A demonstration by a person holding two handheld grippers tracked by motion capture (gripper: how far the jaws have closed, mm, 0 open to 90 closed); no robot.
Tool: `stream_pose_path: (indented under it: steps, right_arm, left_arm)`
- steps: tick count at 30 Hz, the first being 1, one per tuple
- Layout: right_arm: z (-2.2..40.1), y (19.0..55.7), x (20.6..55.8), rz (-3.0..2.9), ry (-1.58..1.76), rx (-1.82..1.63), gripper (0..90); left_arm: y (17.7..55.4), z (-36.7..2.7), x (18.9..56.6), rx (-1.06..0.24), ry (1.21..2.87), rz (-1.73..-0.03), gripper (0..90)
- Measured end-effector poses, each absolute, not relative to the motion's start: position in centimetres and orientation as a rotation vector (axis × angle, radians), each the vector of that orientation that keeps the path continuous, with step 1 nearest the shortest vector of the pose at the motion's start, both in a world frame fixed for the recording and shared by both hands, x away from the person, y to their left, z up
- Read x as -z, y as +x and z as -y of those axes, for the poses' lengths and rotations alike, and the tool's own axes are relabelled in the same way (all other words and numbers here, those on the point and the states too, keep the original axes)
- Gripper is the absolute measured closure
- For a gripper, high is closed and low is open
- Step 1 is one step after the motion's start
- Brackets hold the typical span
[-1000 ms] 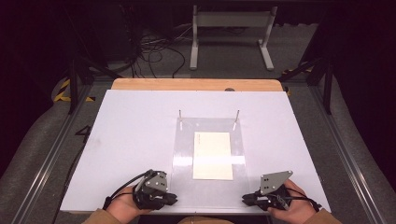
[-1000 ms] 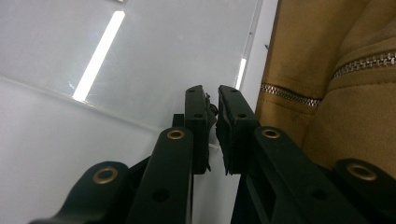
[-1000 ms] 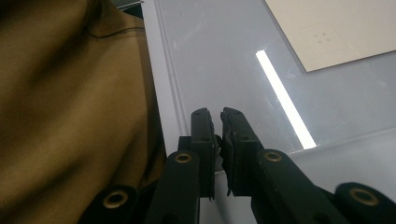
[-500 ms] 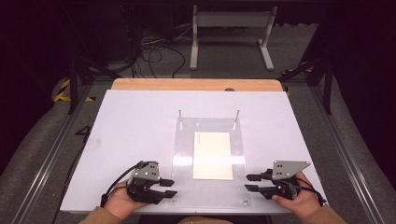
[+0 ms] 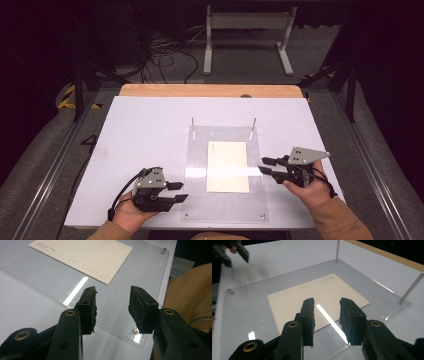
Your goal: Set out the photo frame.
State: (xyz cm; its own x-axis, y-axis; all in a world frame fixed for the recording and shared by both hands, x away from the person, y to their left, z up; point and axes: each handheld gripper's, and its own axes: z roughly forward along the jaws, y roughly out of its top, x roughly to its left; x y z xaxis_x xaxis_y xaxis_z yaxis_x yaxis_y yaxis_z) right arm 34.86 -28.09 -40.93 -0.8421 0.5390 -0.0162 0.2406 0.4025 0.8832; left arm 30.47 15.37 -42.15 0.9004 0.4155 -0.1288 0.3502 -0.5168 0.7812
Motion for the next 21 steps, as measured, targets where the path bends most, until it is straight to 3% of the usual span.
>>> stream_pose_path:
  steps: [13, 21]
  right_arm:
    - [27.8, 42.2, 40.4, -2.200, 0.816, -1.365, 58.6]
    - [27.6, 46.2, 41.8, -2.165, 0.893, -1.321, 60.9]
  left_arm:
    - [30.8, -17.0, 42.8, -0.162, 2.114, -0.678, 53.2]
    - [31.1, -17.2, 43.2, -0.172, 2.096, -0.703, 52.4]
